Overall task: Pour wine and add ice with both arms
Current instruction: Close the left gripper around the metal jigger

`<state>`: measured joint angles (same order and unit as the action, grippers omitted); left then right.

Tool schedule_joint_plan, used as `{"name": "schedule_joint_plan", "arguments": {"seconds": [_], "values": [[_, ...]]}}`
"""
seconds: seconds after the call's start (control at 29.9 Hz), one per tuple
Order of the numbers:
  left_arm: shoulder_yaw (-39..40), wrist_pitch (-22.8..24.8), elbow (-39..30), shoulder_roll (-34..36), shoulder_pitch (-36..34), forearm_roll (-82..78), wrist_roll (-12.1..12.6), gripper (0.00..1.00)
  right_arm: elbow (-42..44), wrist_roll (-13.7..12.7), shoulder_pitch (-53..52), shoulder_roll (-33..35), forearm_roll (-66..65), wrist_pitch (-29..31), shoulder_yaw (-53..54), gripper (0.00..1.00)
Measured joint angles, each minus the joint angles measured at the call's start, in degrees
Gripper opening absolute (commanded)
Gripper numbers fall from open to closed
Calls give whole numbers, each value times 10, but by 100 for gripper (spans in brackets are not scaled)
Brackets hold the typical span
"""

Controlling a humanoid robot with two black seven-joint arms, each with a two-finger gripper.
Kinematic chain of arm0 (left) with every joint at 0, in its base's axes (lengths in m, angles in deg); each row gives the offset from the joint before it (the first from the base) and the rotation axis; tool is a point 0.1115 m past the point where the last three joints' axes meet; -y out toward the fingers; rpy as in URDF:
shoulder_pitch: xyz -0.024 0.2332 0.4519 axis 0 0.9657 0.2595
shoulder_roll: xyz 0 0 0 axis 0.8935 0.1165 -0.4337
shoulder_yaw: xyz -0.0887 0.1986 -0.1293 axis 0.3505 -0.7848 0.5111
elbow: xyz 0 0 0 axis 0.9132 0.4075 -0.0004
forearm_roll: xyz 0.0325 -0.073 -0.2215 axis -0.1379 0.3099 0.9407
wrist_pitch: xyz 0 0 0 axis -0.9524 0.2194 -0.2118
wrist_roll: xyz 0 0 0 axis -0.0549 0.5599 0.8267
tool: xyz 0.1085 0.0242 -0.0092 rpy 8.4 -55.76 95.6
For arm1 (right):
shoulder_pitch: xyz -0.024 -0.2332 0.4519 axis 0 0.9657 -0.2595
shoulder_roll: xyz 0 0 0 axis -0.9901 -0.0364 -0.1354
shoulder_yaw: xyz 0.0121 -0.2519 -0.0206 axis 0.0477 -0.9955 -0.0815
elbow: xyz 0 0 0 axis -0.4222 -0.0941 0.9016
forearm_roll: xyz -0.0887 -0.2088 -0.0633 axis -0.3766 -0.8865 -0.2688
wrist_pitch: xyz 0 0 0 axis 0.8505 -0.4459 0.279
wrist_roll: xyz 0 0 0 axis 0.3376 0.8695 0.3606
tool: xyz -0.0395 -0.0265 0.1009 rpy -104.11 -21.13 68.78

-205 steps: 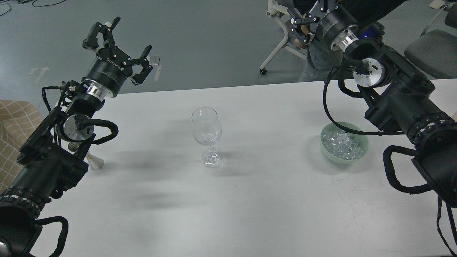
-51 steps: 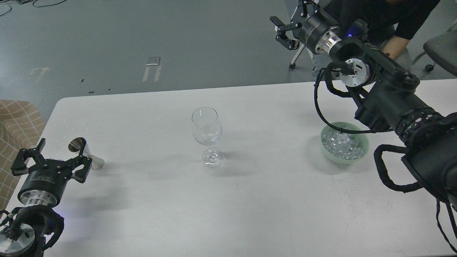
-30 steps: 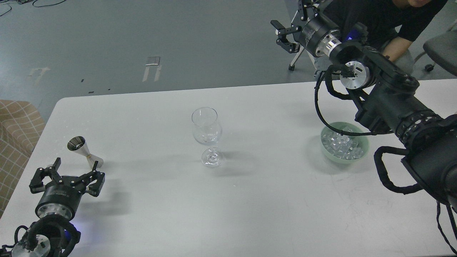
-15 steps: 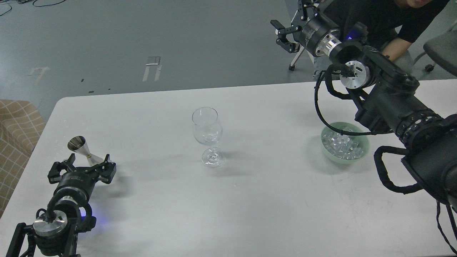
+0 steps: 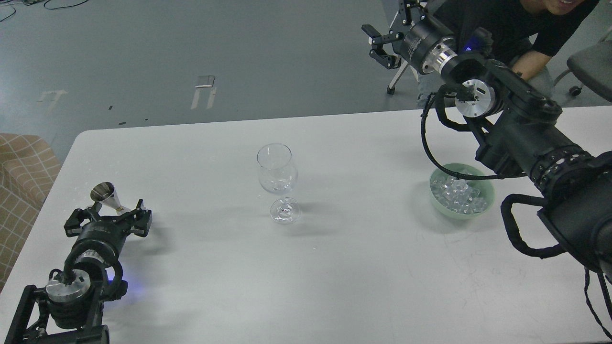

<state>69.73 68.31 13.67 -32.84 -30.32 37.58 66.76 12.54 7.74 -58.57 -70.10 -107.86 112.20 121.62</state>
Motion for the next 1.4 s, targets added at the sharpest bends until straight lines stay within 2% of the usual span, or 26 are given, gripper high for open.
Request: {"name": "schedule_joint_plan", "arguments": {"seconds": [0.07,0.1,0.2,0.33,0.5,0.53,0.57,0.63,0.67,0.74,0.8,0.84,1.4], "values": [[-1,5,18,4,-8,0,2,77,0,0,0,0,0,0,0,100],[-1,8,25,5,-11,0,2,71,0,0,0,0,0,0,0,100],[-1,24,41,7,-17,0,3,62,0,0,0,0,0,0,0,100],[-1,52,48,8,-17,2,4,60,0,0,0,0,0,0,0,100],[-2,63,58,10,-20,2,4,48,0,0,0,0,0,0,0,100],[-2,65,59,11,-20,2,4,45,0,0,-1,0,0,0,0,100],[-2,67,59,11,-20,3,4,37,0,0,-2,0,0,0,0,100],[-2,70,60,11,-20,3,4,33,0,0,-2,0,0,0,1,100],[-2,71,60,11,-20,3,4,26,0,0,-2,0,0,0,1,100],[-2,73,60,11,-19,3,5,21,-1,0,-3,0,0,0,1,100],[-2,74,60,11,-18,3,4,3,-1,0,-3,0,0,0,1,100],[-1,74,60,11,-18,3,4,0,-1,0,-3,0,0,0,1,100],[0,82,57,7,-21,30,1,0,-2,0,-3,0,0,0,0,100]]}}
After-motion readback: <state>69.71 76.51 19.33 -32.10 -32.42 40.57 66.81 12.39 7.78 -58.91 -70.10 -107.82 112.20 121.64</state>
